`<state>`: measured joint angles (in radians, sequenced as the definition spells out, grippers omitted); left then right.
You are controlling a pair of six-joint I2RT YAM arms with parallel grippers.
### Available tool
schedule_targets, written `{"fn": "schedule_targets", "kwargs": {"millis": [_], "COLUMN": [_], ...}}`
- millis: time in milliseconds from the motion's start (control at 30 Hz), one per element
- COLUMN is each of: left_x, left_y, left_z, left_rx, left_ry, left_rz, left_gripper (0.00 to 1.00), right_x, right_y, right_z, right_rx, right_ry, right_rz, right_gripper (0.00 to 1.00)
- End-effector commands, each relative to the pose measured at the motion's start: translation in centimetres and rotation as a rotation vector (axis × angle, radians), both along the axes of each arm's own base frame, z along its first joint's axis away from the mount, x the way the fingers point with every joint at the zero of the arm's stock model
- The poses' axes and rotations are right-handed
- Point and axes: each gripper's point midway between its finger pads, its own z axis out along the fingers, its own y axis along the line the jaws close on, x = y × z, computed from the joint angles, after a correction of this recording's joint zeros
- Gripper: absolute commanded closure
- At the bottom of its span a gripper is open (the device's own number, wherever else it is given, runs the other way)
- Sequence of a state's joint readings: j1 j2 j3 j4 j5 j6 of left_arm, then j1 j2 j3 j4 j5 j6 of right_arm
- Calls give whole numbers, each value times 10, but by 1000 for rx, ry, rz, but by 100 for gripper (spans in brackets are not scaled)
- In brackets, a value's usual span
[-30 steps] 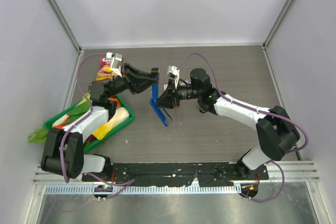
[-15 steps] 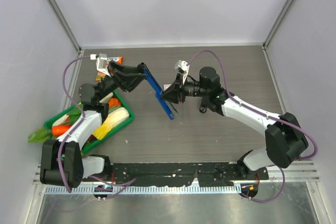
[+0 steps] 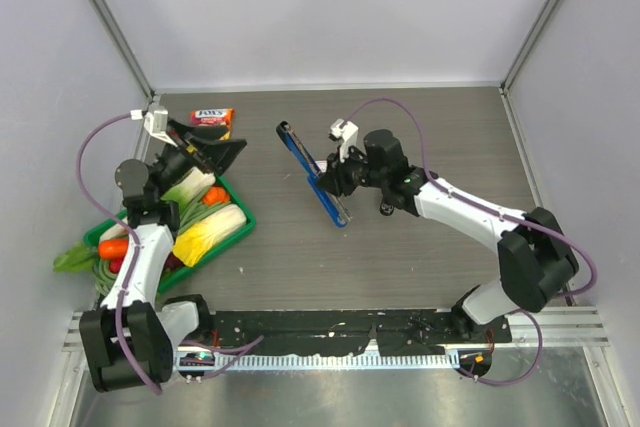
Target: Load the staples into the stapler
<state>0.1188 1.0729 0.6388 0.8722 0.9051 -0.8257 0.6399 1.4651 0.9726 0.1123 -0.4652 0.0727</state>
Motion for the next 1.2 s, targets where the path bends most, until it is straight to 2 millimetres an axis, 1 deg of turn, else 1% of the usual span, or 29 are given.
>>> {"fn": "schedule_targets", "kwargs": {"millis": [0,33,67,100,133,167,200,233,267,300,333,367,400,467,500,600,633,700,833,967,1167], "left_x": [6,7,8,9,9,6,6,5,4,4,3,3,2,3,3,5,5,5,6,6,7], "left_y": [34,42,49,59,65,68,72,77,78,80,81,81,81,84,85,88,88,89,91,90,90], "left_z": [-11,-5,-20,-22,-17,-17,-17,-13,-13,-13,-10,-10,-10,-13,-15,-18,-17,-17,-19,-19,-21], "left_rx": [77,99,126,147,162,169,186,188,191,195,199,201,204,204,204,203,199,197,196,190,187], "left_ry": [89,89,157,164,161,169,162,164,170,172,165,161,159,165,170,174,172,173,174,172,174], "left_rz": [119,161,187,227,254,267,282,301,308,318,325,328,330,338,345,353,354,355,361,356,353], "left_gripper": [0,0,0,0,0,0,0,0,0,0,0,0,0,0,0,0,0,0,0,0,0], "right_x": [27,27,28,28,26,35,35,35,44,44,44,44,44,38,37,27,27,25,21,20,18], "right_y": [13,17,21,24,30,31,30,33,33,33,35,42,41,50,49,58,58,61,66,65,63], "right_z": [8,4,-5,-12,-15,-23,-30,-35,-32,-49,-54,-50,-60,-63,-69,-77,-83,-86,-98,-113,-121], "right_rx": [-110,-130,-161,-179,-196,-226,-257,-257,-264,-304,-311,-307,-338,-344,-368,-390,-404,-410,-424,-457,-470], "right_ry": [-79,-79,-52,-36,-28,-19,-1,37,36,75,101,101,115,122,125,126,126,137,167,184,204], "right_rz": [-132,-152,-157,-171,-179,-226,-248,-273,-320,-327,-343,-342,-358,-355,-367,-359,-366,-367,-369,-380,-406], "right_gripper": [99,99,99,99,99,99,99,99,99,99,99,99,99,99,99,99,99,99,99,99,99]}}
